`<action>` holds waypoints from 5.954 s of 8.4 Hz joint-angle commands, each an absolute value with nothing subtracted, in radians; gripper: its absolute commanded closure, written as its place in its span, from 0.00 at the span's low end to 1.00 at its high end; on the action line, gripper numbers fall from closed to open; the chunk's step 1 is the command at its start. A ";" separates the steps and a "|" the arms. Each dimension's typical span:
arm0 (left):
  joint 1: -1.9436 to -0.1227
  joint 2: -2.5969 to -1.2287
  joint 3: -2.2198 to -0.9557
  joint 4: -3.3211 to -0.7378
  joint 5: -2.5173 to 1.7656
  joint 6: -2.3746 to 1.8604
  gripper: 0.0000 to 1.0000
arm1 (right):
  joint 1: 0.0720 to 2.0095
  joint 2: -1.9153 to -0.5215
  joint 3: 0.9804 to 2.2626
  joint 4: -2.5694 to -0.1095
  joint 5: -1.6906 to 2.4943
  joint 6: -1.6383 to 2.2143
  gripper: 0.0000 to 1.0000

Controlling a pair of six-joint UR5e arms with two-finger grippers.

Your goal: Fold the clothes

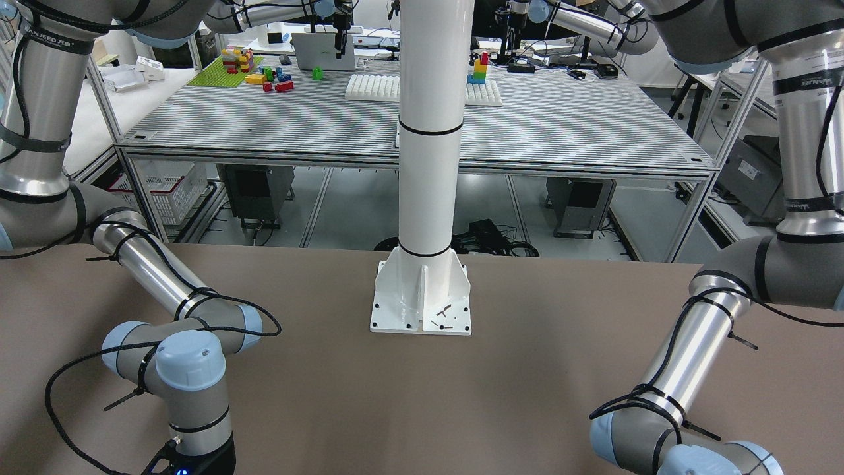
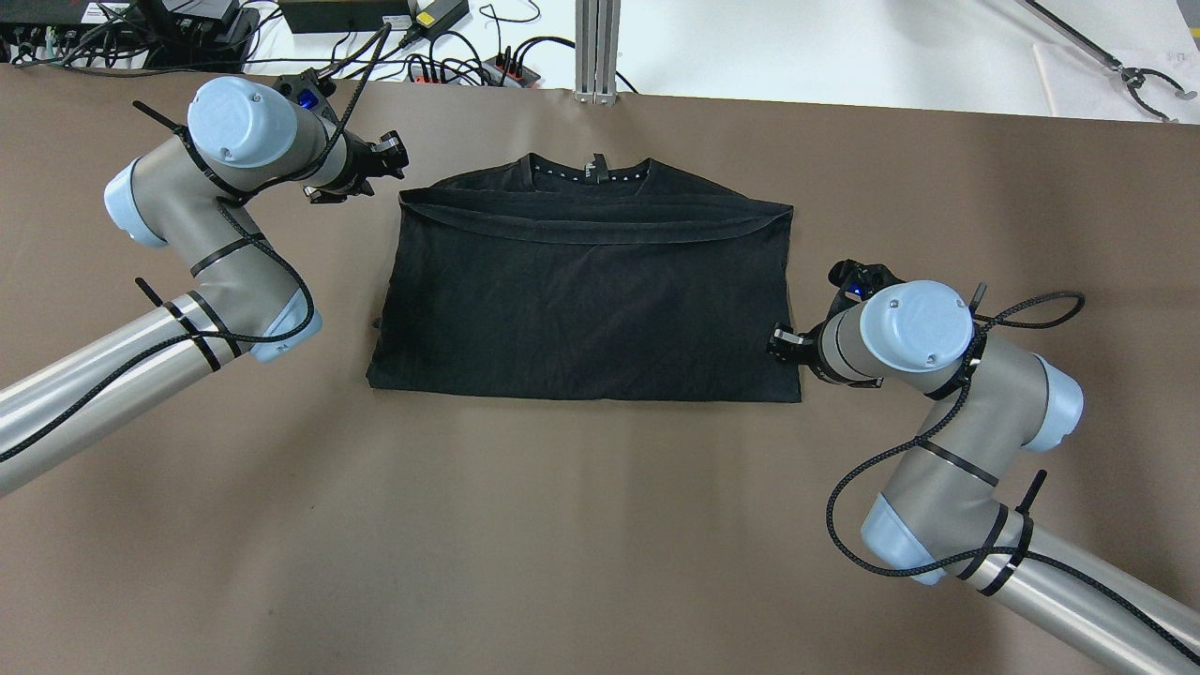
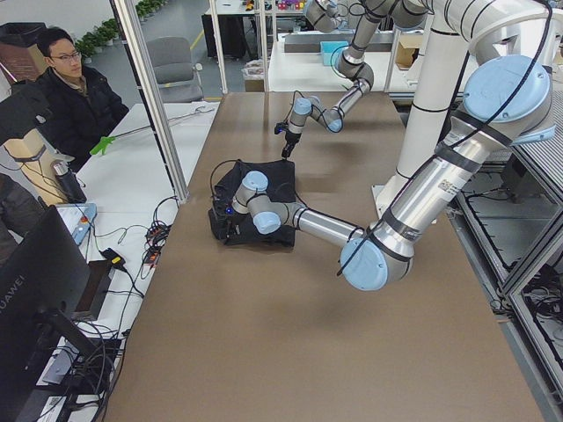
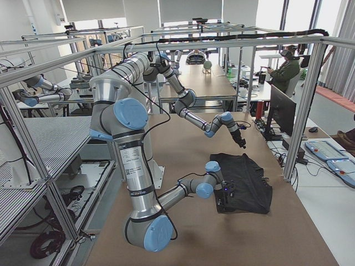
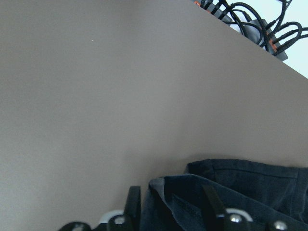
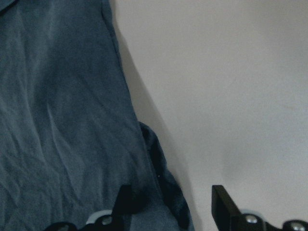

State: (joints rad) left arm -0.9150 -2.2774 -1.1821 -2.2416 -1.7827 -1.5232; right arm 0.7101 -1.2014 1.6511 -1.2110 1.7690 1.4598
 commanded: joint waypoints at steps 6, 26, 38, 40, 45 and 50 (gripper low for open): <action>-0.914 -2.284 -1.221 -2.238 -1.775 -1.536 0.47 | 0.684 -1.221 1.654 -1.188 1.786 1.506 0.39; -0.911 -2.284 -1.350 -2.112 -1.775 -1.578 0.46 | 0.617 -1.466 2.036 -1.123 2.379 1.672 1.00; -0.747 -2.012 -1.784 -1.996 -1.796 -1.706 0.43 | 0.426 -1.476 2.131 -1.124 2.281 1.804 0.05; -0.656 -1.935 -1.795 -2.005 -1.767 -1.748 0.41 | 0.488 -1.448 2.129 -1.124 2.252 1.799 0.05; -0.557 -1.936 -1.734 -2.008 -1.733 -1.838 0.42 | 0.500 -1.433 2.123 -1.127 2.154 1.796 0.05; -0.557 -1.934 -1.718 -2.008 -1.733 -1.836 0.42 | 0.500 -1.427 2.125 -1.126 2.148 1.804 0.05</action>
State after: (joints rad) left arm -0.5575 -1.9326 -1.7267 -2.0080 -1.7334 -1.8389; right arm 0.5001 -1.4260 2.1235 -1.1263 2.1480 1.8045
